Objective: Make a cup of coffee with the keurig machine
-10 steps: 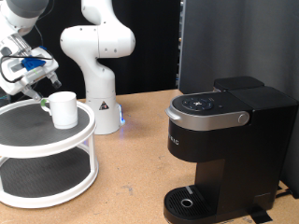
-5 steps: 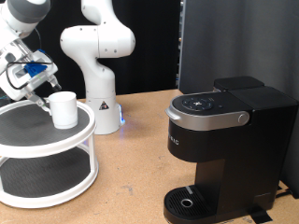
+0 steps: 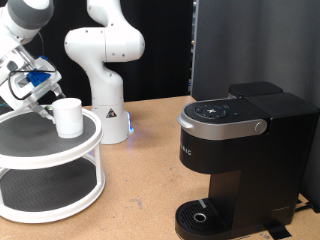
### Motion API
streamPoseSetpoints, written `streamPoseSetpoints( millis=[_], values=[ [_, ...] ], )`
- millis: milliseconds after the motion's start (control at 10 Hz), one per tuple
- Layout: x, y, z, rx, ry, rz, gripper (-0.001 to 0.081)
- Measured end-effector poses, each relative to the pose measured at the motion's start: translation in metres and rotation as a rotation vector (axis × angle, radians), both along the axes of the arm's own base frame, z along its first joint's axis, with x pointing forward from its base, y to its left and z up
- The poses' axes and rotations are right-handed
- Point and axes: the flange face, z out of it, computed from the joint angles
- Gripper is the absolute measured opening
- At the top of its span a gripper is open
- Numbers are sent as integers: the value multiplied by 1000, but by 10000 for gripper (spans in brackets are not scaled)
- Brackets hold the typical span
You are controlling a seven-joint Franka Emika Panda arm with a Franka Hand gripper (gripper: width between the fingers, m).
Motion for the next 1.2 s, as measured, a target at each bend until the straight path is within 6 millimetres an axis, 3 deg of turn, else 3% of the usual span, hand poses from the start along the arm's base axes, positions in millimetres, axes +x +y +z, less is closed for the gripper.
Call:
streamPoseSetpoints(
  millis=[900, 1000, 1100, 1200],
  values=[
    [-6, -2, -5, -7, -10, 16, 775],
    [-6, -3, -5, -10, -12, 13, 595],
    [-5, -3, -5, -13, -13, 10, 595],
    [-5, -4, -5, -15, -14, 8, 410]
  ],
)
